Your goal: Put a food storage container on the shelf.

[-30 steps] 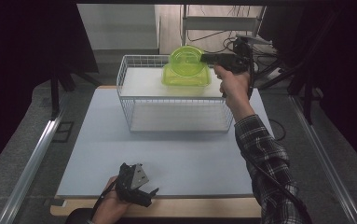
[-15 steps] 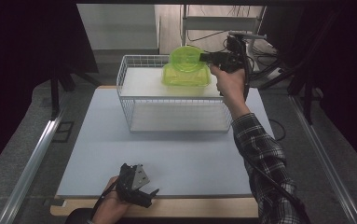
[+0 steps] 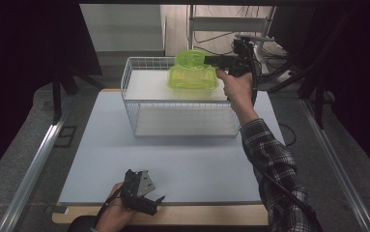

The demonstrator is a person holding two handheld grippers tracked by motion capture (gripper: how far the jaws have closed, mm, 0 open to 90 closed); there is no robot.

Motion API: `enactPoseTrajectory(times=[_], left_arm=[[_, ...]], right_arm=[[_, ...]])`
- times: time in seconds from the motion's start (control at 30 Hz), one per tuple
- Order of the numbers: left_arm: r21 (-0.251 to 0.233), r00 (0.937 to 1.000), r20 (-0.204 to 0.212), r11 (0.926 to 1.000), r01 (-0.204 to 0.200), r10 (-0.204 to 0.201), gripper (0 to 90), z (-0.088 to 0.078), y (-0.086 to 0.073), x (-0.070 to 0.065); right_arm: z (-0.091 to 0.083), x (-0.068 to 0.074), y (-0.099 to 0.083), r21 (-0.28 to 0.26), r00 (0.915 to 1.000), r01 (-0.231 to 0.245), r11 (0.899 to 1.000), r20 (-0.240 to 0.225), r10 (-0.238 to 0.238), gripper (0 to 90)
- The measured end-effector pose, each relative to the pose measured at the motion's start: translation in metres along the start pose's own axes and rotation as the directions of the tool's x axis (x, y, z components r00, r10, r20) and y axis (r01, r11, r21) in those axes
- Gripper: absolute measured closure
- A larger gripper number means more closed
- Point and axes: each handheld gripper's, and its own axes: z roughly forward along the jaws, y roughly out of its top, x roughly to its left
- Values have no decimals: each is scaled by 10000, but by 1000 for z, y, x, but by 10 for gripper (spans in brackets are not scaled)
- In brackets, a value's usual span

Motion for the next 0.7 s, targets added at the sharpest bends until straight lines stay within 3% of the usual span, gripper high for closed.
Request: enactPoseTrajectory(times=[0.17,0.33,0.7], left_arm=[[19,10000,-13,10000,-2,2,20,0,0,0],[40,10000,-26,10000,-7,7,20,1,0,0],[74,10000,-27,10000,-22,22,19,1,0,-1]], right_arm=[[-4,0,-2,44,9990,277,9996,-340,-275,462],[-9,3,-9,155,9944,933,9955,-505,-924,406],[-21,7,-22,95,9825,1694,9855,-806,-1681,349]])
